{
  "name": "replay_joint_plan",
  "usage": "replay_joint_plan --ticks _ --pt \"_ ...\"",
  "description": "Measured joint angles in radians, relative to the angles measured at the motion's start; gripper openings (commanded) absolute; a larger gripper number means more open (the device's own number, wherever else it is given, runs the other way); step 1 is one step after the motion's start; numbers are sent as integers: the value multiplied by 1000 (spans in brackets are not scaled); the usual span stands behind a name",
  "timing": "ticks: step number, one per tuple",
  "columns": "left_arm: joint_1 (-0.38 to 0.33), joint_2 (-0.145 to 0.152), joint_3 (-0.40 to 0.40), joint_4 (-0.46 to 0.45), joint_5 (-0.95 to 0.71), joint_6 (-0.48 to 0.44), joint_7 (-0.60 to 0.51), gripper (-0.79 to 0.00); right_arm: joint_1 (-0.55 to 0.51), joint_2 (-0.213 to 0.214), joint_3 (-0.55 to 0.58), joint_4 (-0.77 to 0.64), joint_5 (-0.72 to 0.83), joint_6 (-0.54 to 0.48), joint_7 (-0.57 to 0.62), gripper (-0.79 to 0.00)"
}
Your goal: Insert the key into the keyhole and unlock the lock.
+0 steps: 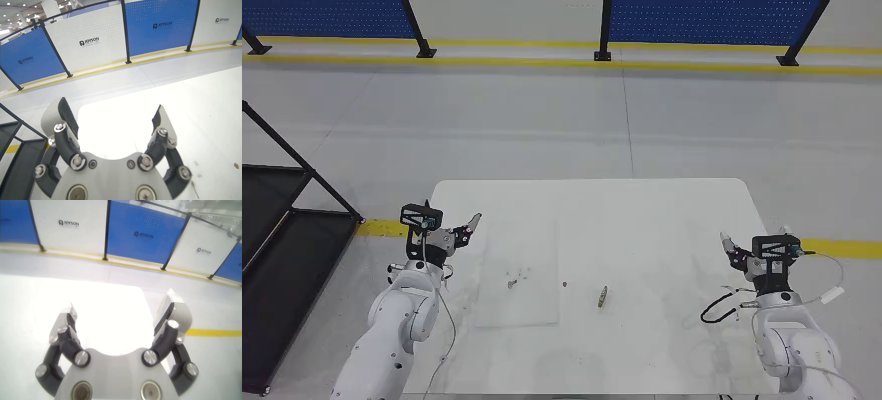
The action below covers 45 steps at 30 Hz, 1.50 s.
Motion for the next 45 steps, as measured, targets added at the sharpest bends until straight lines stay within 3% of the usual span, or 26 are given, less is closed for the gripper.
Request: replay_joint_plan --ticks 12,20,27,37,41,45 --pt "1 -2 12 -35 -21 -15 -48 0 0 0 0 0 0 0 0 0" --pt "29 -1 -11 -208 -171 -69 -372 0 0 0 0 0 0 0 0 0" --pt "29 1 -1 -326 -227 -56 -634 0 0 0 0 0 0 0 0 0" --pt "-13 2 41 -354 -359 2 -950 0 0 0 0 0 0 0 0 0" --pt "-32 0 52 -340 -437 70 -1056 0 0 0 0 0 0 0 0 0" --pt "-52 1 86 -329 -394 148 -1135 0 0 0 0 0 0 0 0 0"
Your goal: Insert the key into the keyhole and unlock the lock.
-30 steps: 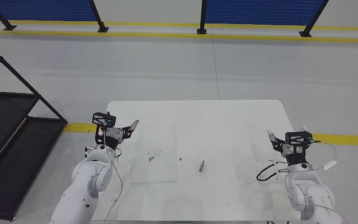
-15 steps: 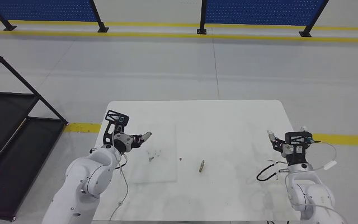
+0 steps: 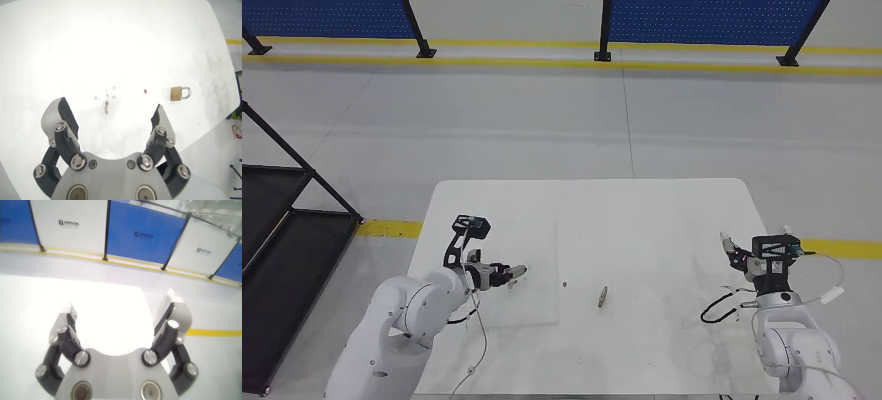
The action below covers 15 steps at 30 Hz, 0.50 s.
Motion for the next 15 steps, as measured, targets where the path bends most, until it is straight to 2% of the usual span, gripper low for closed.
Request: replay_joint_plan --ticks 4,8,14,15 --pt "-23 -2 51 18 25 55 -58 0 0 0 0 0 0 0 0 0" --pt "-51 -3 100 40 52 71 -101 0 0 0 0 0 0 0 0 0" --pt "-72 -4 153 73 135 102 -95 0 0 0 0 0 0 0 0 0" --pt "-73 -5 158 79 136 107 -93 -68 0 0 0 0 0 0 0 0"
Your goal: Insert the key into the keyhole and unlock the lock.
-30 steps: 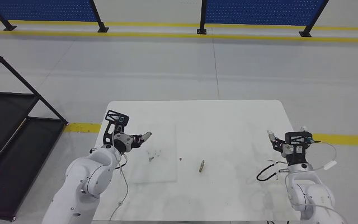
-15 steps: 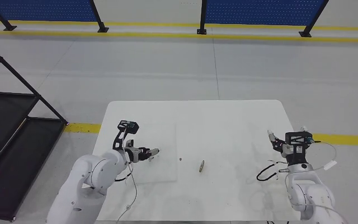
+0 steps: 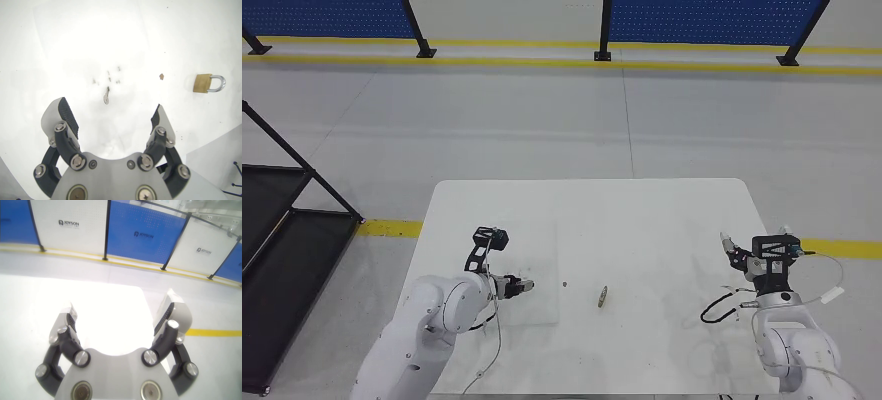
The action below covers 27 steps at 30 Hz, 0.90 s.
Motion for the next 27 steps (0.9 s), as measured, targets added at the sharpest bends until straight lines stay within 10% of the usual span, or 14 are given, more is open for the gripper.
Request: replay_joint_plan --ticks 9,27 --pt "18 -2 6 29 -28 14 28 -397 0 0 0 0 0 0 0 0" --pt "47 2 -27 78 -81 -24 112 -536 0 0 0 0 0 0 0 0"
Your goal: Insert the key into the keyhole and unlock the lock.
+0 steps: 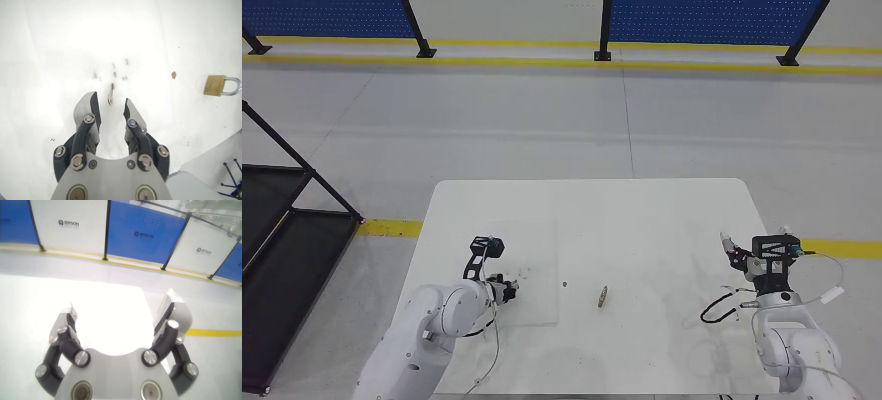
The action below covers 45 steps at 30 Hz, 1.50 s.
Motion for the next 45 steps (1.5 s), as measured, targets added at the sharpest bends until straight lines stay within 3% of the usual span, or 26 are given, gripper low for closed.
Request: replay_joint_plan --ticks 13,33,38,41,45 --pt "-2 3 -11 25 -42 -19 8 -610 0 0 0 0 0 0 0 0" --pt "-23 6 8 57 -56 -22 33 -656 0 0 0 0 0 0 0 0" --pt "-34 6 19 71 -51 -11 30 -702 0 0 0 0 0 0 0 0" --pt "-41 6 20 80 -52 -4 29 -785 0 0 0 0 0 0 0 0" --pt "-43 6 20 82 -57 -1 29 -785 0 0 0 0 0 0 0 0"
